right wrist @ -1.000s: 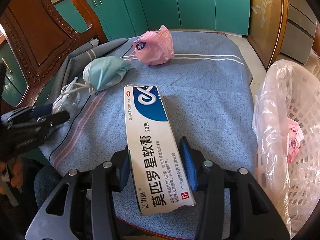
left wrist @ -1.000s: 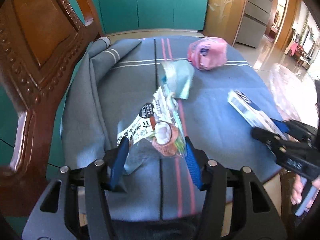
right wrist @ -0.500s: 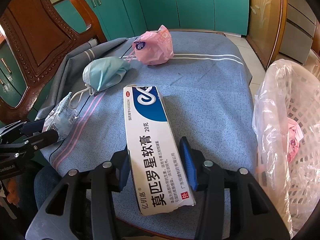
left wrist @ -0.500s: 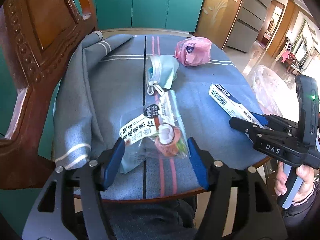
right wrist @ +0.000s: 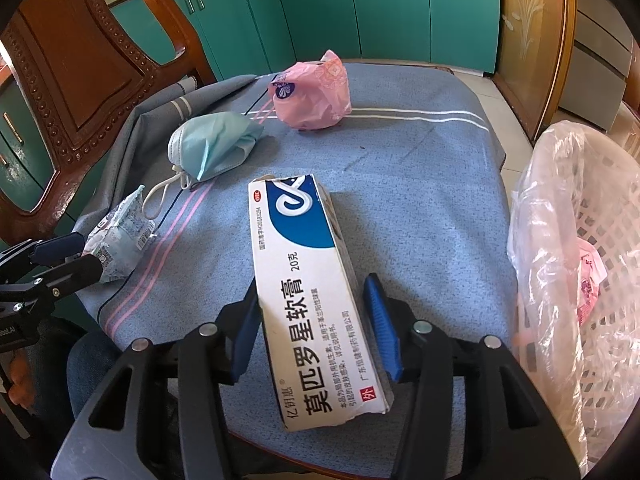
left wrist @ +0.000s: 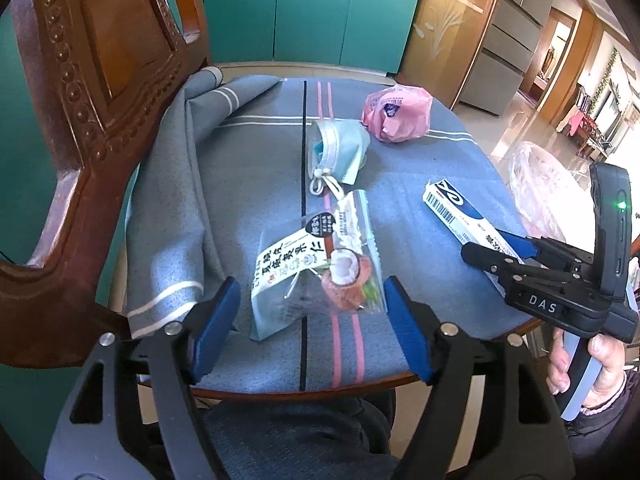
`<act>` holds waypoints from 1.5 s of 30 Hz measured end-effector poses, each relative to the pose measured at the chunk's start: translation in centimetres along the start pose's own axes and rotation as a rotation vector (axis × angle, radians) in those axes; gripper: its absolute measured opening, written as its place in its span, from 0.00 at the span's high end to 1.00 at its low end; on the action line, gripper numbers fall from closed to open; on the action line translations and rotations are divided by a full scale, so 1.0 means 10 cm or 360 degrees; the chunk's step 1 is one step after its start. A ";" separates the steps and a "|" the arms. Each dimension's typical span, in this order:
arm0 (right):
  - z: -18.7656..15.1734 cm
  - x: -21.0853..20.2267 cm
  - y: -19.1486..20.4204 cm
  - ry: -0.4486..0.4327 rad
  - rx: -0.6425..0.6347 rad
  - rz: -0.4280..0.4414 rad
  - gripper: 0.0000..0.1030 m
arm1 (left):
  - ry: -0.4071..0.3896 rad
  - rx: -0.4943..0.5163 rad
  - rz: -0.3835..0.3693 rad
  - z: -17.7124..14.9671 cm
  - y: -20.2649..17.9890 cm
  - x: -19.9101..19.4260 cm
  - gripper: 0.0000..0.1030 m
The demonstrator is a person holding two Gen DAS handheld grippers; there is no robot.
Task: Collect trash
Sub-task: 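Grasp the clear coconut snack bag with the left gripper while the right holds the ointment box, then lift the snack bag off the seat with the left gripper while the right holds the box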
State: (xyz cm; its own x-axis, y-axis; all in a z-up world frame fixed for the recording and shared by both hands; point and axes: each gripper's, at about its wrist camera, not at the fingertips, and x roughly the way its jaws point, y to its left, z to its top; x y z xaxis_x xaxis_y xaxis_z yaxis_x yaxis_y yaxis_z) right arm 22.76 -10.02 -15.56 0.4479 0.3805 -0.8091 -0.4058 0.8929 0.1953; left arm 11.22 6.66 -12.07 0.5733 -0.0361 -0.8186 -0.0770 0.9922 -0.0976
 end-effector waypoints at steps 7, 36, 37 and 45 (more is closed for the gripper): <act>-0.01 0.01 0.00 -0.0001 -0.0003 -0.0003 0.50 | 0.0008 0.0001 -0.0002 -0.01 -0.01 0.02 0.27; -0.02 0.00 0.05 -0.0012 -0.0039 -0.0021 0.50 | 0.0035 -0.0029 -0.0007 -0.05 0.01 0.08 0.18; -0.02 0.00 0.05 -0.0013 -0.0043 -0.0022 0.50 | 0.0034 -0.0029 -0.0007 -0.05 0.01 0.08 0.18; -0.04 -0.01 0.06 -0.0012 -0.0044 0.0009 0.50 | 0.0030 -0.0035 -0.0007 -0.05 0.01 0.07 0.18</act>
State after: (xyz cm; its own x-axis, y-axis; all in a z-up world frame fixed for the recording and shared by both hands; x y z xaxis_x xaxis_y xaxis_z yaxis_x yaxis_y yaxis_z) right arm 22.15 -9.64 -15.57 0.4515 0.3874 -0.8038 -0.4302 0.8837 0.1843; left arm 11.24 6.68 -12.96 0.5579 -0.0426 -0.8288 -0.0926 0.9892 -0.1132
